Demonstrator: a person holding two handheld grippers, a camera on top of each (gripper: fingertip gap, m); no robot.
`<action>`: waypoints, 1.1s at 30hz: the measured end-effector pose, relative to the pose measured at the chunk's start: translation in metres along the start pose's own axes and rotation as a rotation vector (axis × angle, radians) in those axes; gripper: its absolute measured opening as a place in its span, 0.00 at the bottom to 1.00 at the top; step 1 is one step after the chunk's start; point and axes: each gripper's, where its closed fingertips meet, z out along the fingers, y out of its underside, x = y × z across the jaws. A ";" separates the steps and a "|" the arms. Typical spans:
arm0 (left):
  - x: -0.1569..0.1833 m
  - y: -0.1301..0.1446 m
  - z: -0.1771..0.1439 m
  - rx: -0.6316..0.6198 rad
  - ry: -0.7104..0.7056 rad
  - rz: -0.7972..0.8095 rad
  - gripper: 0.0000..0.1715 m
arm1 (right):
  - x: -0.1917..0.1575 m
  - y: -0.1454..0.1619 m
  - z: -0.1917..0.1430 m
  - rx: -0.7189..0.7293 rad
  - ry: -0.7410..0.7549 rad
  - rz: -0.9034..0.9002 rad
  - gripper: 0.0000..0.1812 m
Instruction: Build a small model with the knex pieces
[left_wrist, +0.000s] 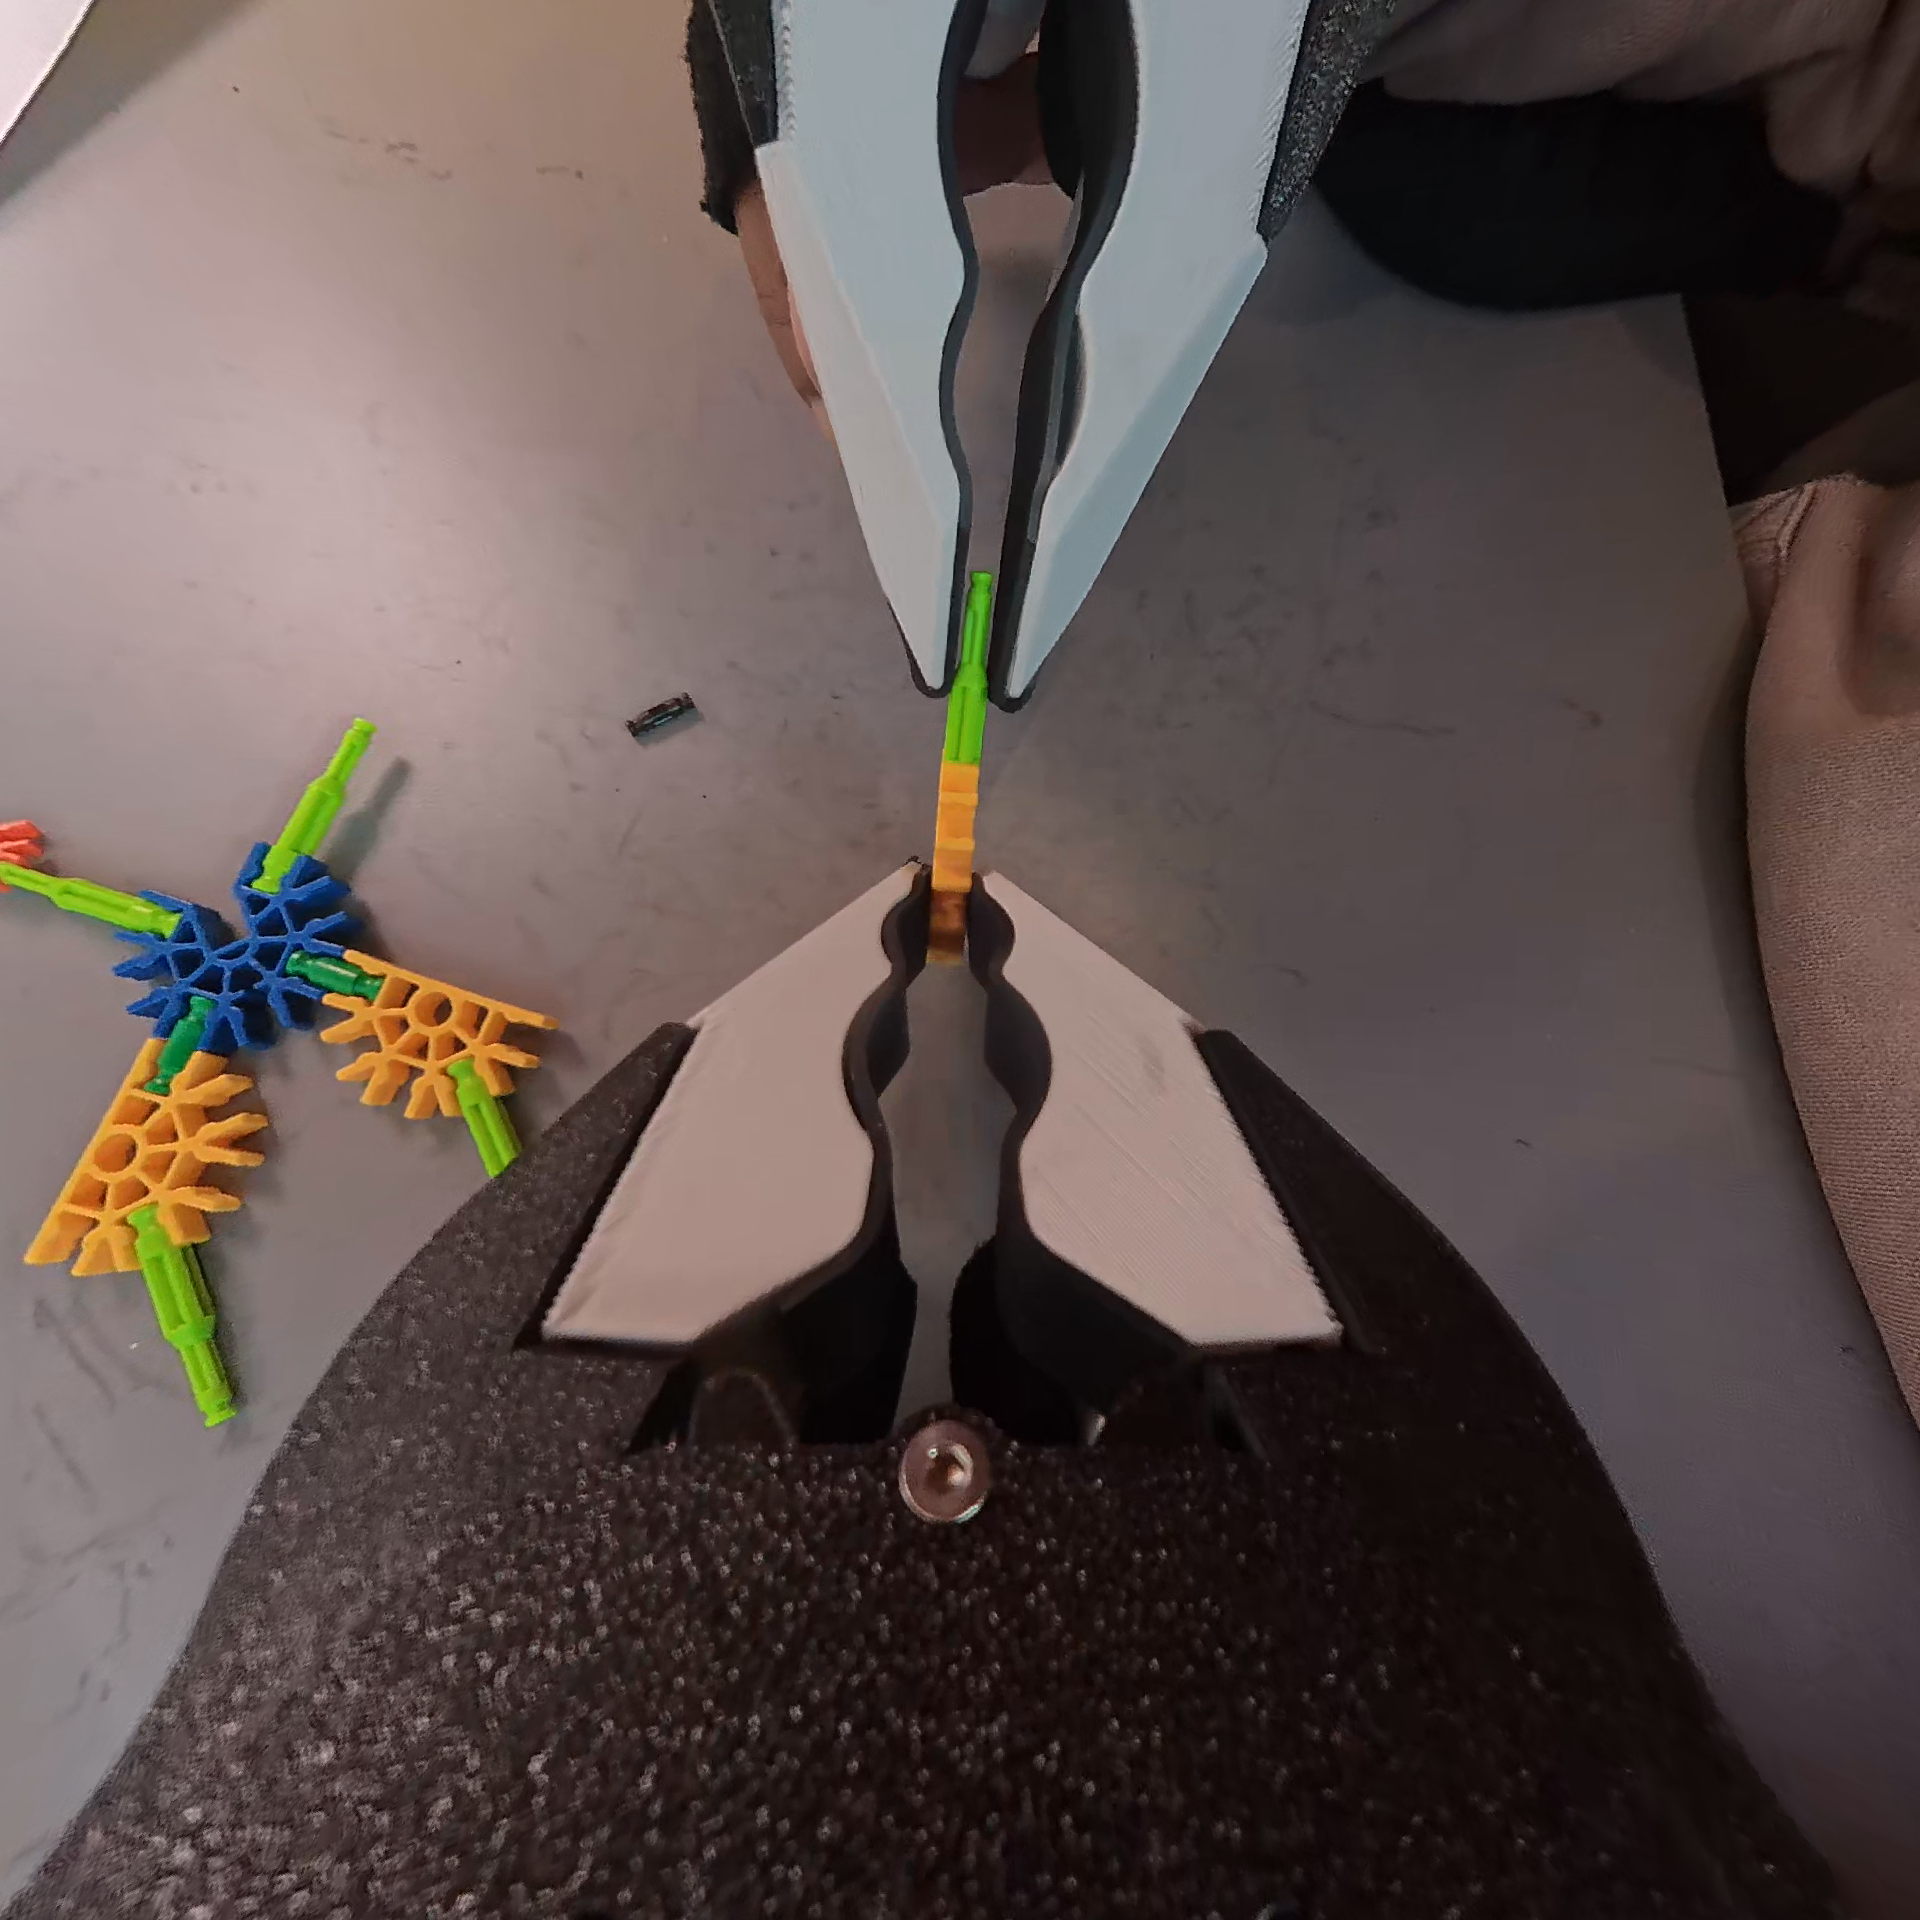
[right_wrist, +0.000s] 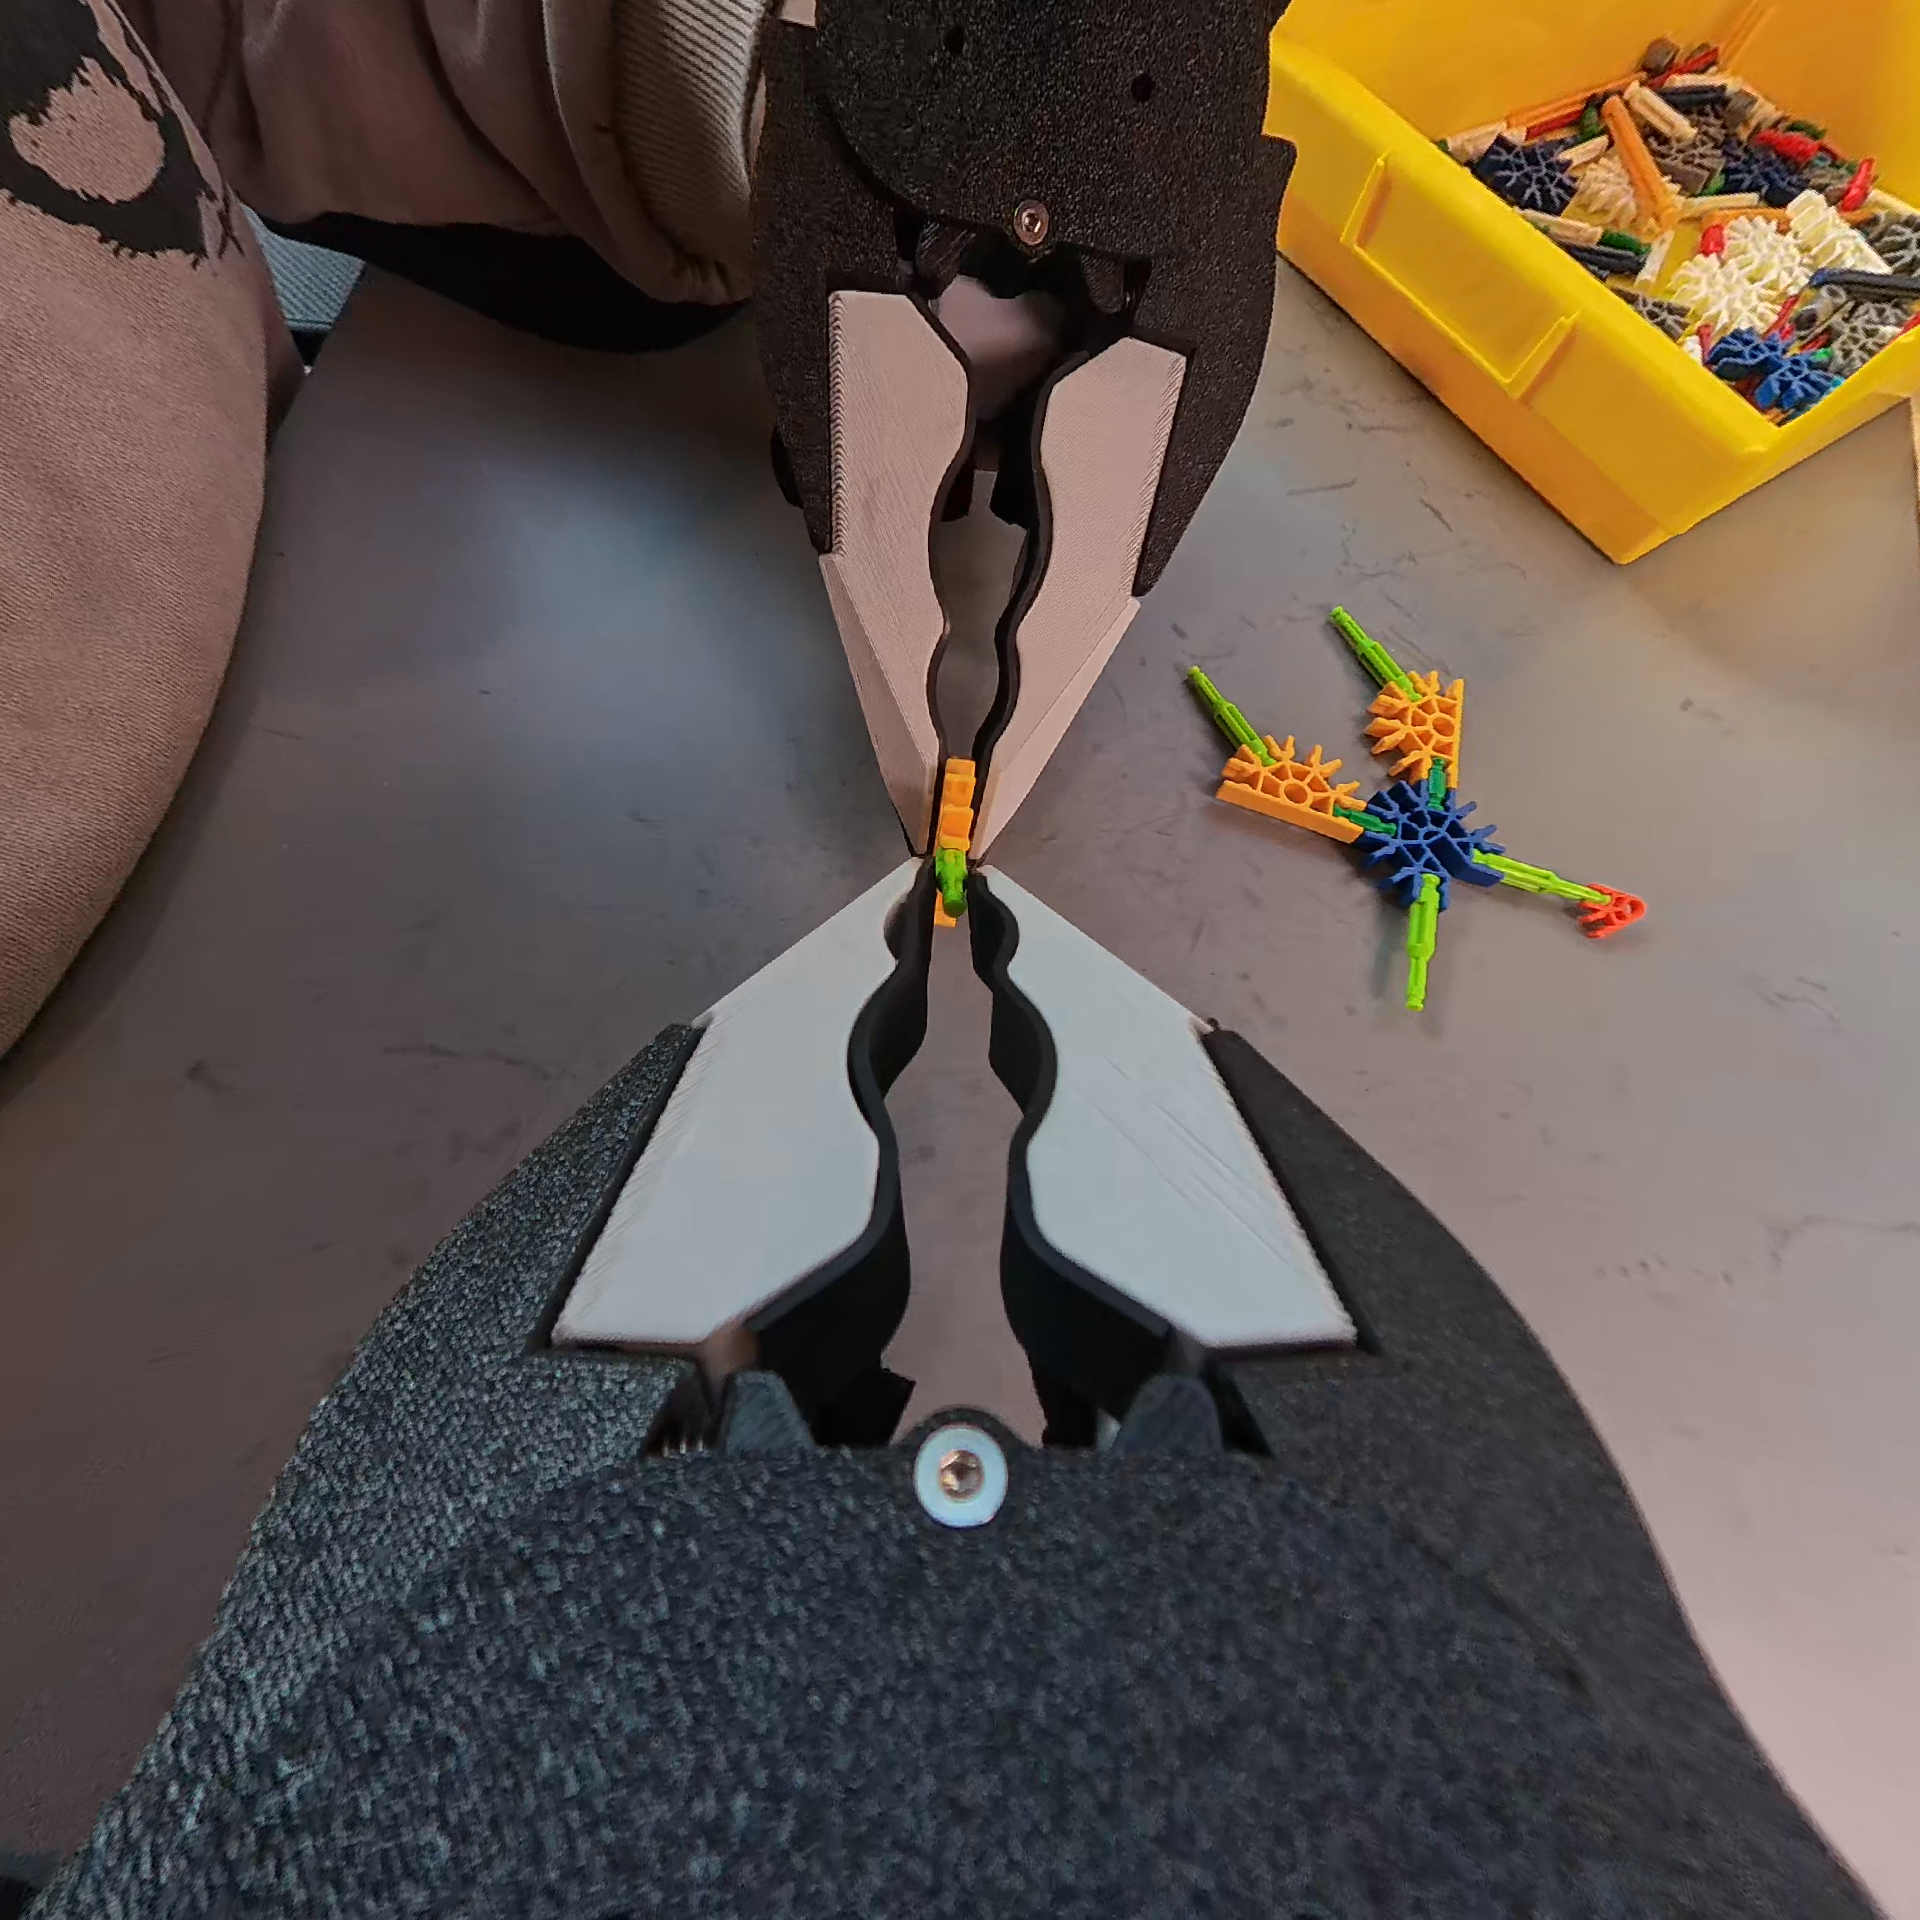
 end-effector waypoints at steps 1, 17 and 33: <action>0.001 0.001 0.001 -0.007 0.001 0.010 0.03 | -0.001 0.001 0.000 -0.001 -0.007 0.003 0.02; 0.007 0.002 0.000 -0.027 0.026 0.009 0.03 | -0.006 0.002 0.008 0.010 -0.044 0.023 0.02; -0.008 -0.052 -0.041 0.426 0.128 -0.196 0.03 | 0.021 -0.040 -0.023 0.334 -0.040 0.242 0.02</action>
